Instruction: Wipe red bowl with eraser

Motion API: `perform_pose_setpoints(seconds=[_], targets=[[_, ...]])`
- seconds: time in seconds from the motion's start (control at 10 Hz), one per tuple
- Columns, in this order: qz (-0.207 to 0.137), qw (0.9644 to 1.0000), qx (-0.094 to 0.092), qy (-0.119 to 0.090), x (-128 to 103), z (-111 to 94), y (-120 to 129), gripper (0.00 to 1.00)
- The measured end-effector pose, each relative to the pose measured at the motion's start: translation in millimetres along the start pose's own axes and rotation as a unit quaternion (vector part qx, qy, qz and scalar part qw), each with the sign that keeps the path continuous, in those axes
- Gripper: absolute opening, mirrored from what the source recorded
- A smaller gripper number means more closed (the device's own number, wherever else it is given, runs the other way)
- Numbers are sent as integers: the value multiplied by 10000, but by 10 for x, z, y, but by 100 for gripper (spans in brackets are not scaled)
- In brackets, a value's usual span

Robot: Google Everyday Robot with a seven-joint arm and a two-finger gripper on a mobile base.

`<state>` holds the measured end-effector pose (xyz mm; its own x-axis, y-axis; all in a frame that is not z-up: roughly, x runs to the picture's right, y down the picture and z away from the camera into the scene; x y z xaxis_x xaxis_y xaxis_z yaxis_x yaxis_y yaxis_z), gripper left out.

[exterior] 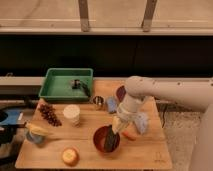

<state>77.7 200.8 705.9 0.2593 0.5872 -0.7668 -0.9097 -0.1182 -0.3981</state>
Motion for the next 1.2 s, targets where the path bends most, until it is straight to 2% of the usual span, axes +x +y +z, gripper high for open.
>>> perform_pose_setpoints(seconds=[0.4, 0.7, 0.9, 1.0, 1.2], targets=[[-5, 10000, 60, -55, -168, -85, 9, 0], [-162, 9998, 77, -89, -362, -119, 109, 0], [-432, 9990, 80, -38, -456, -67, 279, 0], [-529, 9986, 84, 4, -464, -24, 362, 0], [-658, 9978, 66, 63, -333, 66, 464, 0]])
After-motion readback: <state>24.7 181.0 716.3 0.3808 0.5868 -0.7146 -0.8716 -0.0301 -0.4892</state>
